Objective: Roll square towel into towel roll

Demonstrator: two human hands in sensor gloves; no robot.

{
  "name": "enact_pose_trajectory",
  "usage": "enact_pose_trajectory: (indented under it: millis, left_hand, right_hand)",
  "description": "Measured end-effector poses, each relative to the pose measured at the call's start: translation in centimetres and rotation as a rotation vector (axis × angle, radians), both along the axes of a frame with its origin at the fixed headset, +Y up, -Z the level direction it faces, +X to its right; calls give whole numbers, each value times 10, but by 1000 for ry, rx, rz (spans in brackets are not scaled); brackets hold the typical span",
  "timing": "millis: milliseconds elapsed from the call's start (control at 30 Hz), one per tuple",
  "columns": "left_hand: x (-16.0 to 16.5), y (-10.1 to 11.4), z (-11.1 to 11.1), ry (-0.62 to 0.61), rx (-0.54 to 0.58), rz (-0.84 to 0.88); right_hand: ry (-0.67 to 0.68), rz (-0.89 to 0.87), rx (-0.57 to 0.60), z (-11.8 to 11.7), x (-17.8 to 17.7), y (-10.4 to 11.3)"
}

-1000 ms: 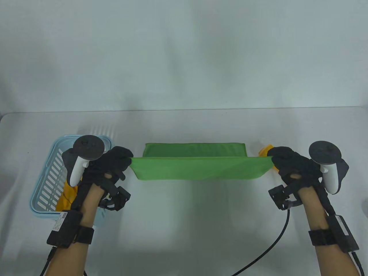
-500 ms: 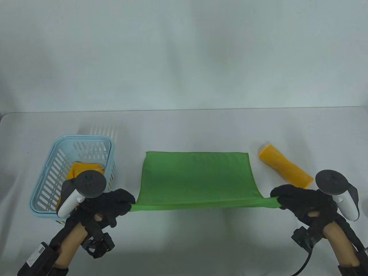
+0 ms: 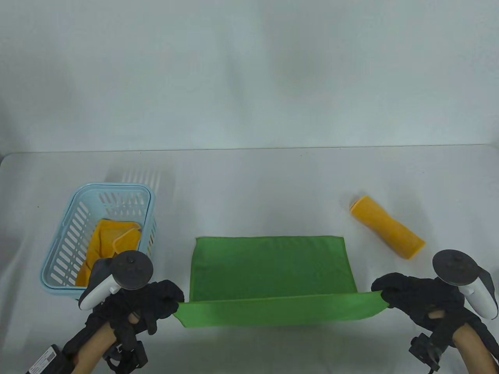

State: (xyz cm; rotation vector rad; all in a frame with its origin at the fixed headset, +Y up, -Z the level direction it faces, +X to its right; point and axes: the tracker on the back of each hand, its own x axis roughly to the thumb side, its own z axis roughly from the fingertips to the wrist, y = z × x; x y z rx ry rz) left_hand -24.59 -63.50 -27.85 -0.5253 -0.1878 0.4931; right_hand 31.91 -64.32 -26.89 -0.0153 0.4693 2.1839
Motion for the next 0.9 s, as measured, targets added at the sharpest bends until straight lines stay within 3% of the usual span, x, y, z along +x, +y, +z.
enact_pose_trajectory:
  millis: [233, 700, 900]
  left_hand:
    - [10, 5, -38, 165, 89, -125]
    - [30, -19, -114, 399, -20, -285]
    - [45, -31, -136, 442, 8, -358]
  right_hand:
    - [-115, 49, 30, -33, -5, -6]
    - [-235, 123, -89, -113, -18, -39]
    - [-312, 213, -129, -137, -22, -53]
